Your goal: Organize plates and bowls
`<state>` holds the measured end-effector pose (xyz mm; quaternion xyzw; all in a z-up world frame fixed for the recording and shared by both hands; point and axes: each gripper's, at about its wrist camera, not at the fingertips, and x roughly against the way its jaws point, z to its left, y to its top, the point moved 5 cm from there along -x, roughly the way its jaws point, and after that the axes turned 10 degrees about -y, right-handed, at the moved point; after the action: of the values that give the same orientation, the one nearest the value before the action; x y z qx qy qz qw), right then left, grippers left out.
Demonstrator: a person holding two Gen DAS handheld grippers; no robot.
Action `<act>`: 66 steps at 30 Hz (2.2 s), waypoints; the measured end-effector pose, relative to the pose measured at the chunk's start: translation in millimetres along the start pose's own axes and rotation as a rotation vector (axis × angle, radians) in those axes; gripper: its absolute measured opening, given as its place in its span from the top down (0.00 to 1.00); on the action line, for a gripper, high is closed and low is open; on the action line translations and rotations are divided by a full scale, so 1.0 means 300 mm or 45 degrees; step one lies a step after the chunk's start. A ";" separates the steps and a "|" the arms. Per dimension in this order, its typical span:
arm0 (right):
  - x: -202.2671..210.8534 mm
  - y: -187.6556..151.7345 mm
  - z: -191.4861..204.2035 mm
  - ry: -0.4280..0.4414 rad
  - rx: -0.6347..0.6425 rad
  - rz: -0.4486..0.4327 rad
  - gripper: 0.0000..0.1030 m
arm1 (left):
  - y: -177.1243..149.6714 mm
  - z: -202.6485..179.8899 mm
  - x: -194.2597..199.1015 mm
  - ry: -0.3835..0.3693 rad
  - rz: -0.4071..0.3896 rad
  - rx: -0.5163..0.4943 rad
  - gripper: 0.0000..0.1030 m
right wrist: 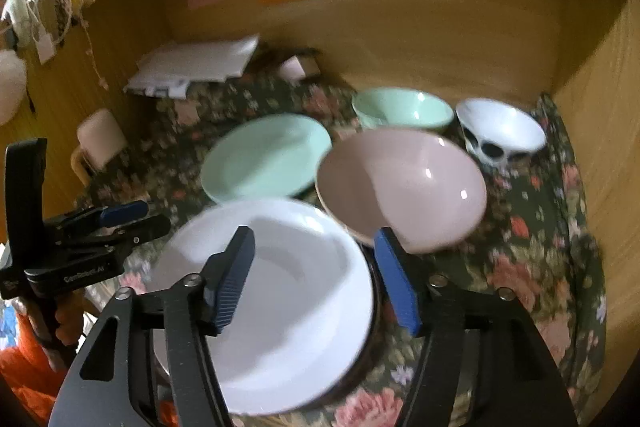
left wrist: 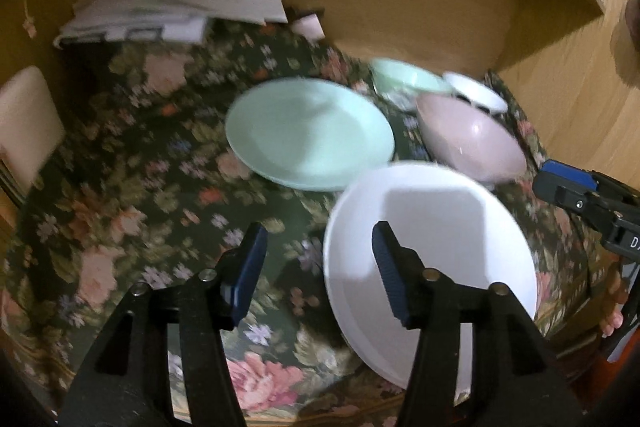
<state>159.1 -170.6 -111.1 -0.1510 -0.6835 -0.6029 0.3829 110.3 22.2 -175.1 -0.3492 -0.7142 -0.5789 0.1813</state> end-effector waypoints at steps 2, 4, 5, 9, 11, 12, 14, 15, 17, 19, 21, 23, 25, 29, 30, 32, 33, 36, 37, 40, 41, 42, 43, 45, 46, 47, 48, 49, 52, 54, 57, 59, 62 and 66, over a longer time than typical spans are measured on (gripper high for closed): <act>0.002 0.033 0.012 0.015 0.004 -0.022 0.37 | 0.033 0.013 0.020 0.014 -0.037 0.003 0.45; 0.000 0.068 0.026 0.029 0.010 -0.046 0.35 | 0.065 0.026 0.043 0.028 -0.088 0.016 0.24; -0.002 0.083 0.031 0.031 0.015 -0.056 0.34 | 0.082 0.033 0.056 0.038 -0.123 0.024 0.21; -0.031 0.148 0.049 0.032 0.044 -0.092 0.30 | 0.150 0.066 0.090 0.083 -0.213 0.024 0.14; -0.058 0.171 0.052 0.041 0.049 -0.088 0.30 | 0.175 0.082 0.095 0.095 -0.232 0.026 0.11; -0.078 0.183 0.051 0.044 0.050 -0.079 0.30 | 0.191 0.091 0.094 0.108 -0.241 0.025 0.11; -0.112 0.198 0.047 0.049 0.052 -0.059 0.30 | 0.211 0.104 0.090 0.123 -0.246 0.016 0.11; -0.133 0.207 0.044 0.051 0.052 -0.047 0.30 | 0.220 0.111 0.084 0.132 -0.245 0.012 0.10; -0.167 0.224 0.041 0.058 0.053 -0.024 0.30 | 0.228 0.123 0.069 0.142 -0.238 0.010 0.10; -0.211 0.243 0.039 0.061 0.058 0.012 0.30 | 0.240 0.139 0.047 0.144 -0.220 0.011 0.10; -0.246 0.259 0.039 0.059 0.065 0.040 0.30 | 0.250 0.161 0.017 0.141 -0.190 0.019 0.10; -0.286 0.274 0.041 0.057 0.080 0.068 0.30 | 0.256 0.182 -0.009 0.144 -0.162 0.033 0.10; -0.324 0.286 0.041 0.057 0.089 0.099 0.30 | 0.262 0.206 -0.041 0.148 -0.133 0.050 0.10; -0.406 0.305 0.045 0.041 0.121 0.156 0.30 | 0.266 0.246 -0.100 0.154 -0.091 0.069 0.10; -0.430 0.305 0.049 0.046 0.132 0.183 0.30 | 0.265 0.255 -0.115 0.158 -0.082 0.071 0.10; -0.473 0.304 0.056 0.068 0.146 0.241 0.40 | 0.265 0.274 -0.142 0.159 -0.063 0.076 0.10; -0.490 0.303 0.058 0.072 0.153 0.265 0.43 | 0.265 0.281 -0.153 0.160 -0.055 0.078 0.10; -0.539 0.301 0.070 0.096 0.178 0.326 0.54 | 0.261 0.305 -0.191 0.163 -0.019 0.092 0.18; -0.553 0.301 0.073 0.094 0.183 0.344 0.56 | 0.259 0.314 -0.204 0.162 -0.004 0.099 0.22; -0.591 0.303 0.075 0.076 0.201 0.388 0.60 | 0.251 0.338 -0.241 0.144 0.042 0.130 0.32; -0.602 0.304 0.075 0.072 0.206 0.403 0.61 | 0.248 0.344 -0.252 0.134 0.053 0.138 0.34; -0.613 0.307 0.074 0.072 0.210 0.418 0.61 | 0.245 0.349 -0.264 0.128 0.069 0.143 0.39; -0.624 0.305 0.076 0.074 0.215 0.441 0.62 | 0.241 0.352 -0.268 0.125 0.079 0.143 0.44; -0.641 0.303 0.076 0.068 0.228 0.473 0.67 | 0.234 0.356 -0.282 0.111 0.098 0.144 0.50; -0.651 0.299 0.078 0.063 0.239 0.492 0.67 | 0.232 0.356 -0.287 0.105 0.103 0.146 0.51; -0.658 0.298 0.079 0.054 0.245 0.501 0.68 | 0.230 0.357 -0.292 0.094 0.108 0.151 0.52; -0.666 0.297 0.080 0.042 0.247 0.509 0.69 | 0.228 0.358 -0.298 0.084 0.111 0.155 0.54; -0.673 0.296 0.083 0.045 0.252 0.521 0.69 | 0.227 0.357 -0.305 0.077 0.115 0.158 0.56; -0.689 0.294 0.093 0.037 0.266 0.540 0.69 | 0.217 0.358 -0.320 0.053 0.136 0.167 0.62; -0.702 0.286 0.097 0.029 0.278 0.563 0.70 | 0.208 0.358 -0.333 0.032 0.157 0.176 0.65; -0.715 0.278 0.102 -0.006 0.316 0.579 0.71 | 0.196 0.357 -0.355 0.003 0.187 0.190 0.68; -0.725 0.268 0.107 -0.007 0.332 0.595 0.71 | 0.191 0.356 -0.357 0.002 0.187 0.182 0.69; -0.750 0.255 0.135 -0.016 0.361 0.617 0.69 | 0.187 0.352 -0.358 0.001 0.187 0.162 0.69; -0.775 0.264 0.143 0.015 0.334 0.633 0.71 | 0.188 0.341 -0.370 -0.008 0.193 0.138 0.69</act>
<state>351.0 -52.8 -218.0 -0.2598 -0.6953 -0.3977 0.5394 241.7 92.4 -236.4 -0.3937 -0.7166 -0.5230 0.2409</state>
